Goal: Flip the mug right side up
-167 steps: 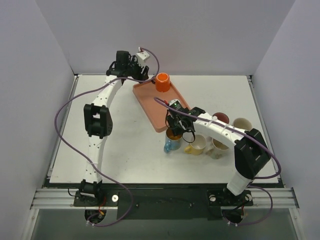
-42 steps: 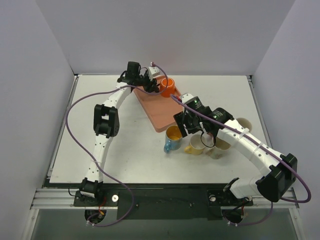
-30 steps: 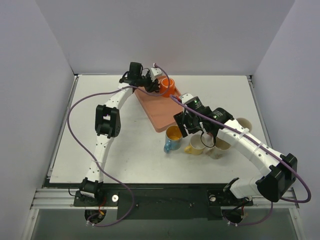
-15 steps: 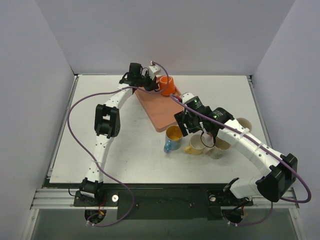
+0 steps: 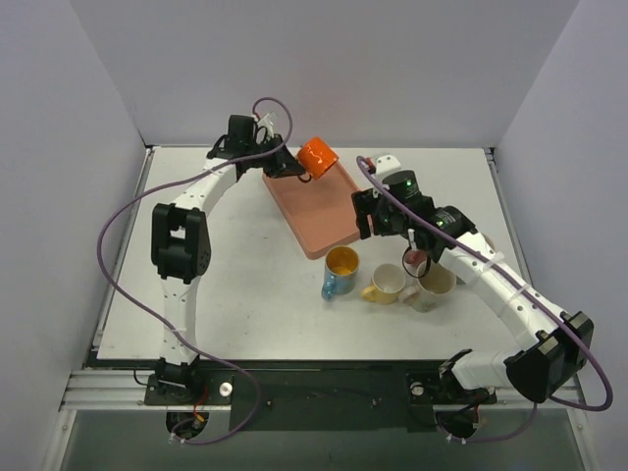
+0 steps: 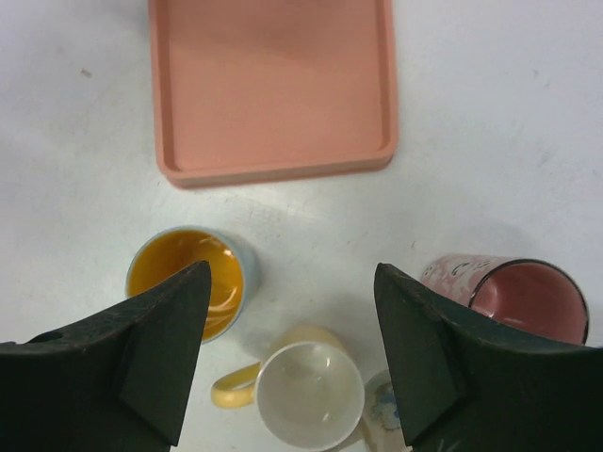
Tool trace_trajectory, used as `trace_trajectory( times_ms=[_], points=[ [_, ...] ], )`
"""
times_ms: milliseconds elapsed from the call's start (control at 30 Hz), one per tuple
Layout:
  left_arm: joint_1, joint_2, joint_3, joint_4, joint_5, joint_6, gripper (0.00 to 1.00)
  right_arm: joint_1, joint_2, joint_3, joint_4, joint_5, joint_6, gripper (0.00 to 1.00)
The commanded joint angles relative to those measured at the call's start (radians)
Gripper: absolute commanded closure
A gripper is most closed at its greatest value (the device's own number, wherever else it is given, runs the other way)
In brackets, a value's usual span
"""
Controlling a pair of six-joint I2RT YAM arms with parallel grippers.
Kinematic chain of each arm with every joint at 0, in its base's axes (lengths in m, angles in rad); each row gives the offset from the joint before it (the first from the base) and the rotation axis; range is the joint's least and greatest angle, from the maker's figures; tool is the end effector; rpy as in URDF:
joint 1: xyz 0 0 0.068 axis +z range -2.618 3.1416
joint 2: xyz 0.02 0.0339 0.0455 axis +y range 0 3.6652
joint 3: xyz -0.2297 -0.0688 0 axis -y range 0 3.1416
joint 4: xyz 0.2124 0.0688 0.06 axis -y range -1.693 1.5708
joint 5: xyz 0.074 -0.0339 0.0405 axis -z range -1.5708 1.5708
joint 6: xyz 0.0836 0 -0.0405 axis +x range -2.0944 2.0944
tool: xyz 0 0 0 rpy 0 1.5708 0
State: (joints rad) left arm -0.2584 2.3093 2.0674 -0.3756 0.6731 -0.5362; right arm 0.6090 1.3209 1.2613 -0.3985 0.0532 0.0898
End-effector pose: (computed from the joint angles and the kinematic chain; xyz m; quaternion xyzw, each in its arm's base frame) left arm 0.4786 -0.1804 0.2100 0.0339 0.8516 -0.4381 0.2858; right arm 0.2650 0.1794 0.3137 -0.2043 0.8241 0.1595 0.5037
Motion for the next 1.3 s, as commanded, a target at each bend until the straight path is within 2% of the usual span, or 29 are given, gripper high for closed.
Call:
trace_trajectory(
  times_ms=[0, 200, 233, 300, 367, 600, 867, 933, 1000, 1033, 1100, 1233, 1267],
  points=[
    [0.002, -0.226, -0.17, 0.251, 0.218, -0.393, 1.0, -0.054, -0.069, -0.037, 0.243, -0.026, -0.027, 0.35],
    [-0.022, -0.431, -0.398, 0.512, 0.328, -0.674, 1.0, -0.068, -0.103, -0.049, 0.481, -0.09, -0.03, 0.35],
    [-0.028, -0.445, -0.439, 0.596, 0.344, -0.753, 1.0, -0.074, -0.101, -0.053, 0.5, -0.102, -0.036, 0.35],
    [-0.039, -0.481, -0.481, 0.703, 0.361, -0.845, 1.0, -0.083, -0.089, -0.05, 0.538, -0.105, -0.044, 0.35],
    [-0.057, -0.511, -0.503, 0.744, 0.367, -0.889, 1.0, -0.107, -0.077, -0.043, 0.57, -0.136, -0.022, 0.36],
    [-0.123, -0.591, -0.569, 0.797, 0.365, -0.946, 1.0, -0.16, -0.065, 0.0, 0.632, -0.179, 0.002, 0.37],
    [-0.192, -0.613, -0.572, 0.808, 0.384, -0.95, 1.0, -0.178, -0.051, 0.006, 0.668, -0.197, 0.013, 0.4],
    [-0.202, -0.614, -0.579, 0.81, 0.39, -0.949, 1.0, -0.181, -0.043, 0.012, 0.675, -0.213, 0.021, 0.45],
    [-0.203, -0.614, -0.584, 0.814, 0.391, -0.955, 1.0, -0.18, -0.04, 0.023, 0.668, -0.233, 0.024, 0.64],
    [-0.203, -0.616, -0.584, 0.817, 0.393, -0.953, 1.0, -0.18, -0.038, 0.026, 0.659, -0.233, 0.025, 0.82],
    [-0.202, -0.617, -0.584, 0.822, 0.398, -0.952, 1.0, -0.18, -0.049, 0.018, 0.65, -0.228, 0.03, 1.0],
    [-0.188, -0.605, -0.616, 0.784, 0.392, -0.923, 1.0, -0.18, -0.081, 0.009, 0.574, -0.197, 0.028, 1.0],
    [-0.173, -0.603, -0.622, 0.732, 0.379, -0.897, 0.93, -0.18, -0.086, 0.009, 0.554, -0.179, 0.033, 1.0]
  ],
)
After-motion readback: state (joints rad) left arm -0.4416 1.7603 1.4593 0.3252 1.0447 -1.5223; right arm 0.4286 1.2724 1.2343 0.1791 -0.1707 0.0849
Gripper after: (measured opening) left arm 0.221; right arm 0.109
